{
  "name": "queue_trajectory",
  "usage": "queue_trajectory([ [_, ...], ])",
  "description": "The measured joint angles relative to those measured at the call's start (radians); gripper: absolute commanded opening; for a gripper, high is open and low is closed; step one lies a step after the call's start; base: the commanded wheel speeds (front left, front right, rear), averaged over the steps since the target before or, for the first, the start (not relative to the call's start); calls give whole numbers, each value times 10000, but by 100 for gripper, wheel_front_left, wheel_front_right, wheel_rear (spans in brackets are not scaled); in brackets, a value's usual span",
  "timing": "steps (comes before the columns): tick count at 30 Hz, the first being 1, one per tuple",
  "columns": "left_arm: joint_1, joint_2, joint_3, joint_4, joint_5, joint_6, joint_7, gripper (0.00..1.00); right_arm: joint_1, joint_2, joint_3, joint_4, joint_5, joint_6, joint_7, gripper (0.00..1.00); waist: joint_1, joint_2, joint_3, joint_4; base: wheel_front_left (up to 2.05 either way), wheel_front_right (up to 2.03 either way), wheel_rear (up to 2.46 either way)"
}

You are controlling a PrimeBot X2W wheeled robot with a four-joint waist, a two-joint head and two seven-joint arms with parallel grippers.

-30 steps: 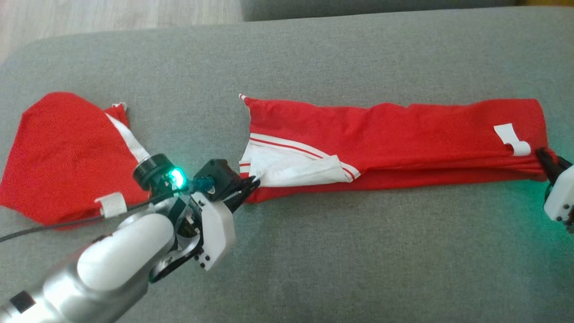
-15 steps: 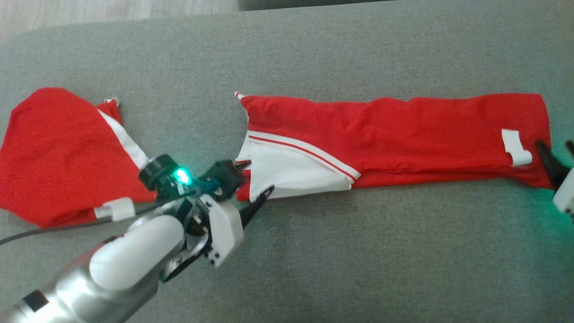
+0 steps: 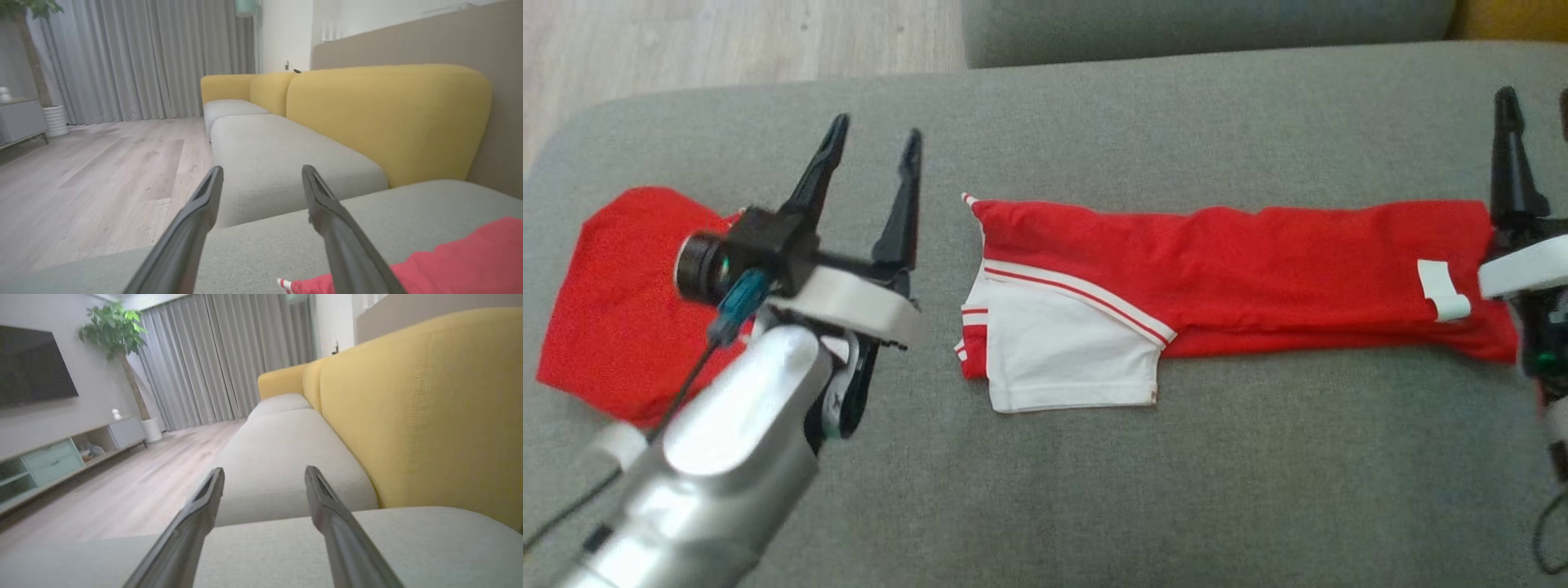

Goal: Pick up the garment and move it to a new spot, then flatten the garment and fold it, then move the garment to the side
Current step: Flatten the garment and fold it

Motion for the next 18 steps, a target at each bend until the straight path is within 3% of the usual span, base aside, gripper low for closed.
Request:
queue_trajectory([
  [3,810,-326,662,-4,-33,81,-134,100,508,629,-623,-539,-780,0,-169,100,-1,0,-161,57,0,0,0],
  [7,2047,-922,1847,-456,1018,2,-134,100,1644,1768,-1524,-1609,-1981,0,-173,100,0,0,-205,194,0,0,0],
  [13,3638,-1914,3356,-815,2516,-759,-134,100,3245,2872,-1739,-2483,-3390,0,-184,100,-1,0,-239,384,0,0,0],
  [18,4340,-2485,4092,-763,3223,-1323,-134,100,3765,3095,-1735,-2550,-3810,0,-184,100,-1,0,-214,448,0,0,0],
])
